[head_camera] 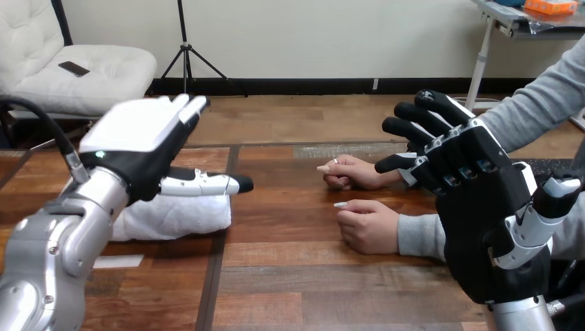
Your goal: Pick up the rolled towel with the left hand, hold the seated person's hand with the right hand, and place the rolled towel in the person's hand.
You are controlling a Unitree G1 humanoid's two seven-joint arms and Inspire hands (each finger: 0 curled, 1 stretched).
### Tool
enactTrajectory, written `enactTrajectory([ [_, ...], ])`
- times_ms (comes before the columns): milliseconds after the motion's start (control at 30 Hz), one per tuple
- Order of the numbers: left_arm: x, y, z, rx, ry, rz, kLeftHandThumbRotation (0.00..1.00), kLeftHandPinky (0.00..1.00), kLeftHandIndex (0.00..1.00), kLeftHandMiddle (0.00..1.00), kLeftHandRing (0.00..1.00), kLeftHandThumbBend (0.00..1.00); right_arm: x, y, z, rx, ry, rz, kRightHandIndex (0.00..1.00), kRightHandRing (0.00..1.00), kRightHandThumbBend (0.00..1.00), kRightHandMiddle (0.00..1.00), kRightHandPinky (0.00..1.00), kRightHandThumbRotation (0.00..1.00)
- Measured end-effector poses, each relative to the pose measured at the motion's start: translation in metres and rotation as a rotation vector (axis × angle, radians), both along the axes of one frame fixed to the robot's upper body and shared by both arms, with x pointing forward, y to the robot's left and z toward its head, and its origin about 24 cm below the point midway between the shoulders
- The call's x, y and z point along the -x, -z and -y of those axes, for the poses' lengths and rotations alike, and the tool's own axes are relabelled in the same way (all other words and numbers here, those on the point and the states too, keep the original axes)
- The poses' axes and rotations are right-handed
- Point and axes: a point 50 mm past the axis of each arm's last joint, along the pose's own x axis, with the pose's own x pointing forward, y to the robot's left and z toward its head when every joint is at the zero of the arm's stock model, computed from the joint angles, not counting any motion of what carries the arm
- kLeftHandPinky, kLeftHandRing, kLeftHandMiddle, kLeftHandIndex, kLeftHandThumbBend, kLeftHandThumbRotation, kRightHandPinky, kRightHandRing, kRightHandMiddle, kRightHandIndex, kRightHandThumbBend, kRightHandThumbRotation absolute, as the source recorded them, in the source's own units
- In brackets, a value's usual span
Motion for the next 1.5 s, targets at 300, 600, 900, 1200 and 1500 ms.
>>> enactTrajectory([
  [300,0.000,-0.003,0.001,-0.001,0.009,0.013,0.83,0.90,0.98,1.00,0.99,0.87,0.000,0.000,0.000,0.000,0.000,0.000,0.78,0.78,0.92,0.78,0.57,1.00],
  [600,-0.007,0.004,-0.002,-0.006,0.024,0.024,0.81,0.90,0.98,1.00,0.99,0.90,0.000,0.000,0.000,0.001,0.001,0.000,0.77,0.78,0.92,0.78,0.57,1.00],
  [900,-0.025,0.017,-0.009,-0.012,0.022,0.044,0.80,0.92,1.00,1.00,1.00,0.89,0.000,0.000,0.001,0.001,0.001,0.000,0.77,0.78,0.93,0.78,0.57,1.00],
  [1200,-0.043,0.034,-0.016,-0.016,-0.004,0.003,0.82,0.95,1.00,1.00,1.00,0.89,0.000,0.000,0.001,0.002,-0.001,0.001,0.78,0.78,0.93,0.79,0.57,1.00],
  [1500,-0.057,0.050,-0.017,-0.012,-0.009,-0.039,0.83,0.95,1.00,1.00,1.00,0.90,0.000,0.000,0.001,0.003,-0.002,0.001,0.78,0.78,0.92,0.79,0.57,1.00],
])
